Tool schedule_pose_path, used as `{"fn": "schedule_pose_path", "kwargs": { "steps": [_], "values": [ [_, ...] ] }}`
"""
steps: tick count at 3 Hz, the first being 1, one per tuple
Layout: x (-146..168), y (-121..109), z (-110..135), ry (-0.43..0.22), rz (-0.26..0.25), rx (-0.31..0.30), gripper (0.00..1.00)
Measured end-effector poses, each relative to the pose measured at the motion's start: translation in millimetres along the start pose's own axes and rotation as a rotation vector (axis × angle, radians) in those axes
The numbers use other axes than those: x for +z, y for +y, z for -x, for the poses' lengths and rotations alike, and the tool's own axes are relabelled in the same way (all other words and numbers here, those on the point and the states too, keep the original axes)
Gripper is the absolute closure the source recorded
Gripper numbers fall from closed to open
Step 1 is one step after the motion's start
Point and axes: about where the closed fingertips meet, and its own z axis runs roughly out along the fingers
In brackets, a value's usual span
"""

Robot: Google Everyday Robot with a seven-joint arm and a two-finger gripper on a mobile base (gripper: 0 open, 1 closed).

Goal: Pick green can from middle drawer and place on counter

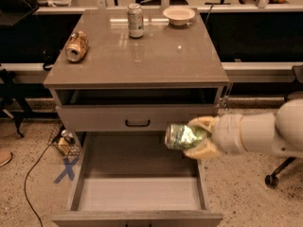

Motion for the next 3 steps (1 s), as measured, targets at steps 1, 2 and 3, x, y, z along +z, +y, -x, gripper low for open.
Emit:
{"fn": "schedule_pose_path", "kwargs": {
  "steps": [1,2,3],
  "values": [
    [-29.0,-60.6,52.9,-0.042,-0.108,0.015,1.00],
    [-29.2,-60.9,53.2,-0.043,-0.109,0.014,1.00],
    [-21.7,-63.4,58.1,-0.063,-0.111,0.014,1.00]
  ]
}}
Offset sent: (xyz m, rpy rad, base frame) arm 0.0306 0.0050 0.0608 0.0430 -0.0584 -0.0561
